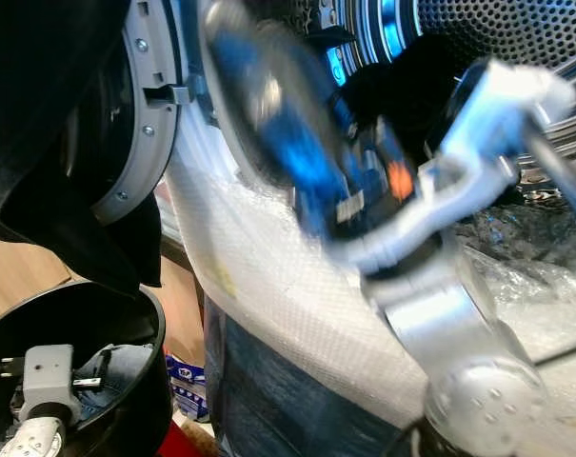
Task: Clothes washing
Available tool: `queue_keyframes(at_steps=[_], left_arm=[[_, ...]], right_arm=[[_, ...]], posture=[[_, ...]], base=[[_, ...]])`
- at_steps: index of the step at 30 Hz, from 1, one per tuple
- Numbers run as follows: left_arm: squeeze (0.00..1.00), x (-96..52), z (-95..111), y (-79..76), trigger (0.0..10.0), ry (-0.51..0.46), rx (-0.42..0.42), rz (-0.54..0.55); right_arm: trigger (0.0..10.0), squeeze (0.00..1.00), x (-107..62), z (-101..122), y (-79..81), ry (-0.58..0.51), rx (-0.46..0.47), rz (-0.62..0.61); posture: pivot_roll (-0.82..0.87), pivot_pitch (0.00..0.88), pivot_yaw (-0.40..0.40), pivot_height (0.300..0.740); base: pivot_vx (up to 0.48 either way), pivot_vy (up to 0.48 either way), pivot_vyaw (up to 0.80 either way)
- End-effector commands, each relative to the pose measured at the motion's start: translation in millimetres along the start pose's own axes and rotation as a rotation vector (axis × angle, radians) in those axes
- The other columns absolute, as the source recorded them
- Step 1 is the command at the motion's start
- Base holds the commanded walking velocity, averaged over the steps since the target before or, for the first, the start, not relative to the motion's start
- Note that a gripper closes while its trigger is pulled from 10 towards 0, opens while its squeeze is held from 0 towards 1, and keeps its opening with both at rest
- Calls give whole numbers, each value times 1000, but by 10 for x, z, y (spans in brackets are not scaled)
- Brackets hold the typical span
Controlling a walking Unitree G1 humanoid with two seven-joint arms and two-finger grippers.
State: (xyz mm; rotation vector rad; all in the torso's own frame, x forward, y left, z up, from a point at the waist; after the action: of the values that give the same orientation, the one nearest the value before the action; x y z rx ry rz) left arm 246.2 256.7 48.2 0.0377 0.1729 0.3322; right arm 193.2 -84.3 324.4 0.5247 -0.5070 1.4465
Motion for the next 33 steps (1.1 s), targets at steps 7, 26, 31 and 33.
queue_keyframes(at_steps=[7, 26, 31, 33], left_arm=[[0, -18, 36, -11, 10000, -31, -23, 6], [0, -124, 510, 127, 10000, -302, -6, 92], [0, -162, 610, 21, 10000, -325, 34, -8], [0, -177, 622, -15, 10000, -312, 25, -56]], right_arm=[[10000, 0, -536, -694, 145, 365, 247, 76], [10000, 0, -2649, -2211, -282, 1044, 319, -821], [10000, 0, -3004, -2431, -85, 1184, 362, -924], [10000, 0, -3080, -2487, -27, 1210, 378, -945]], posture=[[21, 57, -51, 740], [53, 56, -44, 740], [74, 54, -33, 740], [72, 55, -27, 740]], base=[[0, 0, 0], [0, 0, 0], [0, 0, 0], [0, 0, 0]])
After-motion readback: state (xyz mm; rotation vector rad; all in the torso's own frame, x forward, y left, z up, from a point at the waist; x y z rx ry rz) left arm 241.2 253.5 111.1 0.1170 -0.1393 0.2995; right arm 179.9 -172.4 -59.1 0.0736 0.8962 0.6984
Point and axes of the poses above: a point about 5 cm out from each wrist's last joint towards the gripper, its own x axis pointing out of the wrist towards the gripper, its own z axis along the axis of the wrist's last joint, y = z × x, the point moved 1 cm from there along x, pointing out of the wrist towards the gripper, and after that the axes turned 7 degrees about -x, right-handed, at the moved point
